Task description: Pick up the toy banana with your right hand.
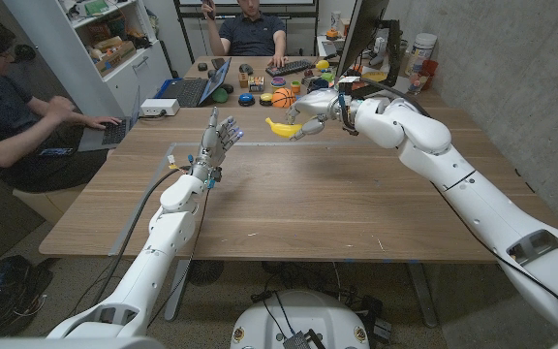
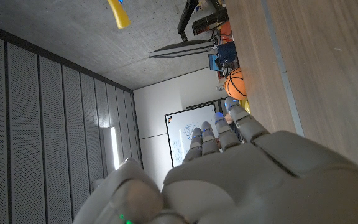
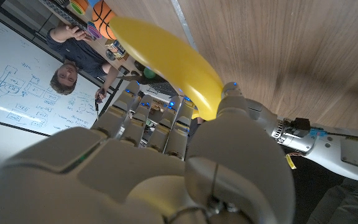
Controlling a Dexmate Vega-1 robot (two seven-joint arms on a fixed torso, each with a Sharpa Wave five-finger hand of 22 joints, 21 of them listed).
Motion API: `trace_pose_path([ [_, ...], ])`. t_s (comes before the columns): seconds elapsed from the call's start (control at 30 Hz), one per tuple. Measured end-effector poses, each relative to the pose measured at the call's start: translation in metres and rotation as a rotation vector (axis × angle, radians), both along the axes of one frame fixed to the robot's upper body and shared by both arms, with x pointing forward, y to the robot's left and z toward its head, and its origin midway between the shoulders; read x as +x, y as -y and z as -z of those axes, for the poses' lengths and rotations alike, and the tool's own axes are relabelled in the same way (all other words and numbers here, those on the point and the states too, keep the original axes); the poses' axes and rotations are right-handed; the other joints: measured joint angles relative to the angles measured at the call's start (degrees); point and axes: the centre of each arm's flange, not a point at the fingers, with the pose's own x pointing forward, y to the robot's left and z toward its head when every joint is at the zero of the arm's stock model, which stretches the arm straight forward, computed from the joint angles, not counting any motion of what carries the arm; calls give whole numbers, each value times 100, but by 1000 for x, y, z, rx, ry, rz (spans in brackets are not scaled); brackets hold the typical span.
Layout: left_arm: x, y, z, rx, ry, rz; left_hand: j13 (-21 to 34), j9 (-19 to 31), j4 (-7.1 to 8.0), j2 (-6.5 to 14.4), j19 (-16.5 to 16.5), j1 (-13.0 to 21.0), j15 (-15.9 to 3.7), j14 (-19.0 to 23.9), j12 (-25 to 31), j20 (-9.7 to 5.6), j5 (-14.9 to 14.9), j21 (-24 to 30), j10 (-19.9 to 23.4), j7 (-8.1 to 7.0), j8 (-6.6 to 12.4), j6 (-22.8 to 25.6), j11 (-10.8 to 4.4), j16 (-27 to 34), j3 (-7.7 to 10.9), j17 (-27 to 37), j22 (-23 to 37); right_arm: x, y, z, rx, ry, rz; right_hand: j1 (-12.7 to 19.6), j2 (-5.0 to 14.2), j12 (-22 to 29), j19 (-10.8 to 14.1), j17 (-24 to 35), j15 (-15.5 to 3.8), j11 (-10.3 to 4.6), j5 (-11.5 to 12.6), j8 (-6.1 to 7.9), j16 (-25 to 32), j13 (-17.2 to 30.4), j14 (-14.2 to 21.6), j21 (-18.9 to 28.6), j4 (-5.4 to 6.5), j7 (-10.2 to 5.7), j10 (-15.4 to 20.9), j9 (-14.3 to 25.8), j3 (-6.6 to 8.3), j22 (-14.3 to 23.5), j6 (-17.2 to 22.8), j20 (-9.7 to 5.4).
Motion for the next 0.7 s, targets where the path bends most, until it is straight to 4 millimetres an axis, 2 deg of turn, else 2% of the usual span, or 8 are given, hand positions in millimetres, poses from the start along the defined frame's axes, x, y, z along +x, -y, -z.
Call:
trace_pose_path([
  [0.33,-1,0,1,1,-1,1,0,0,0,0,0,0,-31,31,0,0,0,0,0,0,0,0,0,0,0,0,0,-9,1,-18,-2,35,3,8,-8,-44,0,0,0,-26,-1,-1,0,0,0,0,0,0,27,2,0,0,0,0],
  [0.4,-1,0,1,1,-1,1,0,0,0,0,0,0,-31,31,0,0,0,0,0,0,0,0,0,0,0,0,0,-8,1,-18,-1,34,4,53,-52,-44,0,0,0,-26,-1,-1,0,0,0,0,0,1,27,3,0,0,1,0],
  [0.7,-2,0,1,0,2,1,14,0,0,18,0,18,-31,31,0,0,0,0,0,0,0,0,0,0,0,0,0,-11,1,-24,0,46,5,99,-22,-44,0,0,0,-26,-3,-4,0,0,0,0,-1,32,27,3,-1,0,32,0],
])
